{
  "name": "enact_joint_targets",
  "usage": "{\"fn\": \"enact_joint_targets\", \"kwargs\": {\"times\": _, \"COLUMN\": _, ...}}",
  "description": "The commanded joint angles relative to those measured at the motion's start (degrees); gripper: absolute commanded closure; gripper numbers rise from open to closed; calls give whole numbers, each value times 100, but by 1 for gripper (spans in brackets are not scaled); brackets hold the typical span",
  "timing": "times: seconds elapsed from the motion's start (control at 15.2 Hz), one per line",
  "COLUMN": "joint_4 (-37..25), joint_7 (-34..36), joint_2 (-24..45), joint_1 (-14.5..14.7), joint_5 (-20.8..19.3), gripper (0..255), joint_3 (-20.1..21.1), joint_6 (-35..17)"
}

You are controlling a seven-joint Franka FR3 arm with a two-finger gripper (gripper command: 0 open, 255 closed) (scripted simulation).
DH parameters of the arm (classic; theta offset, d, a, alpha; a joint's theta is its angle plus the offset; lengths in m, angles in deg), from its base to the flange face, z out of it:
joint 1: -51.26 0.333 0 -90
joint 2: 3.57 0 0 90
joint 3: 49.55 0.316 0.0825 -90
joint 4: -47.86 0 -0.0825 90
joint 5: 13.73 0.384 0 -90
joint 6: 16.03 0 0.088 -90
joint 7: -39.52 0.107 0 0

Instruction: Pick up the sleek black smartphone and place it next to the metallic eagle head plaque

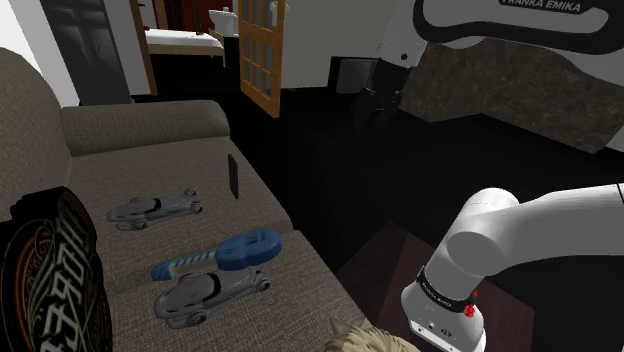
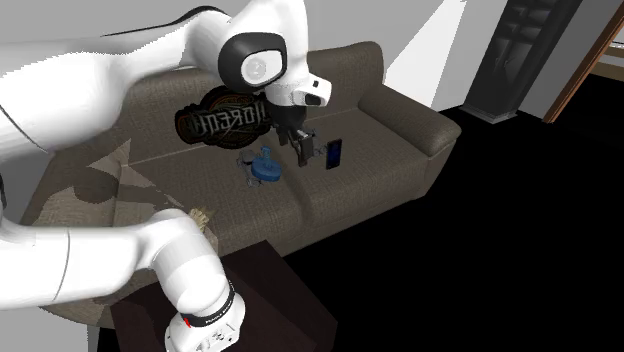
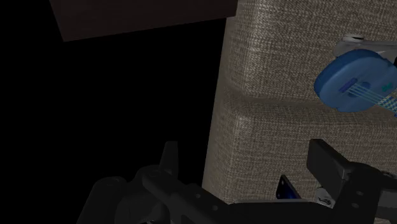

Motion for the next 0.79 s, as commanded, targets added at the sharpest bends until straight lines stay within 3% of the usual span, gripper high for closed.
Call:
{"fn": "enact_joint_targets", "kwargs": {"times": 0.0, "joint_4": 0, "joint_7": 0, "joint_2": 0, "joint_1": 0, "joint_5": 0, "gripper": 0, "joint_3": 0, "joint_6": 0}}
{"fn": "enact_joint_targets", "kwargs": {"times": 0.73, "joint_4": -836, "joint_7": 329, "joint_2": 2281, "joint_1": 169, "joint_5": 32, "gripper": 0, "joint_3": 562, "joint_6": -1474}}
